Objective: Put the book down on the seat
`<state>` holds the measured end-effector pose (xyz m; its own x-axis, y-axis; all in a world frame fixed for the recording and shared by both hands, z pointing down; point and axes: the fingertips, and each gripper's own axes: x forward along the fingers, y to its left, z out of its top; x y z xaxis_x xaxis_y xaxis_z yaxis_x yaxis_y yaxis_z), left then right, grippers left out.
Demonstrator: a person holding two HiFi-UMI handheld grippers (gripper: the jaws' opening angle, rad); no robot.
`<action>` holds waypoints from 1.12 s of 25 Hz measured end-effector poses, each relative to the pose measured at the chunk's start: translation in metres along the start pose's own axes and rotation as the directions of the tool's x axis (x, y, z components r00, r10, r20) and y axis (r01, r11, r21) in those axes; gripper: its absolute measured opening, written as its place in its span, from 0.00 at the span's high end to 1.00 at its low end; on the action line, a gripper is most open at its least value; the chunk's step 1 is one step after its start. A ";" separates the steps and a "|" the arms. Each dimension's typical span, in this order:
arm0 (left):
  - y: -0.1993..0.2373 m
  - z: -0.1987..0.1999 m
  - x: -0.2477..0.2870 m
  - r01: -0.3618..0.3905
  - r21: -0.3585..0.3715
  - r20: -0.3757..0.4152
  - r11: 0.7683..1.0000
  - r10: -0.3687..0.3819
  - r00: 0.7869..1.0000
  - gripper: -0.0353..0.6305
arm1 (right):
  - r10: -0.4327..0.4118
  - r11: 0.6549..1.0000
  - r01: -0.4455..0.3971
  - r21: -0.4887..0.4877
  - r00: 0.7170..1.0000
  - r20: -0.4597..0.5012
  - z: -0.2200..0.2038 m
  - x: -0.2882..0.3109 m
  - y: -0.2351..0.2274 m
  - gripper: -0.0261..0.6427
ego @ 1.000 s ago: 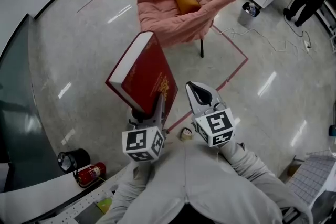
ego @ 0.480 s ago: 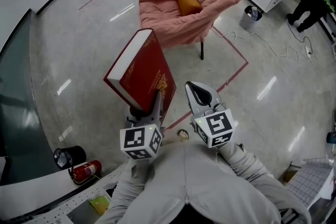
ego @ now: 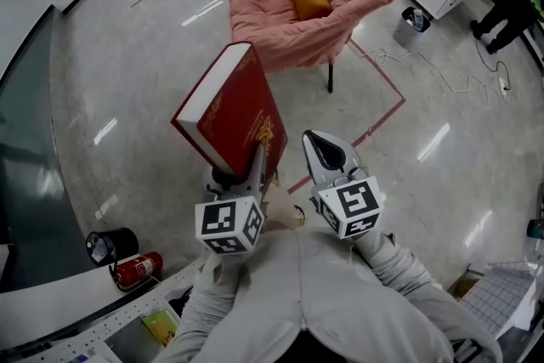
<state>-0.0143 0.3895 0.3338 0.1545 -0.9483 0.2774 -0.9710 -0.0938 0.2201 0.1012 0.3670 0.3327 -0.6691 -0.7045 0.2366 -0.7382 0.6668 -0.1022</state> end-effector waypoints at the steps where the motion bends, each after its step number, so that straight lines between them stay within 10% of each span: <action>1: 0.000 0.000 0.001 0.000 -0.001 0.000 1.000 0.000 1.000 0.57 | 0.002 1.000 -0.002 0.000 1.000 -0.002 -0.001 0.001 0.000 0.96; 28: 0.078 0.037 0.121 0.000 -0.042 -0.021 0.999 -0.001 1.000 0.57 | -0.012 1.000 0.012 -0.005 0.999 -0.049 0.021 0.134 -0.050 0.96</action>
<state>-0.0783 0.2565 0.3498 0.1589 -0.9415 0.2973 -0.9625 -0.0806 0.2590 0.0464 0.2345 0.3494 -0.6550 -0.6997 0.2852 -0.7456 0.6597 -0.0942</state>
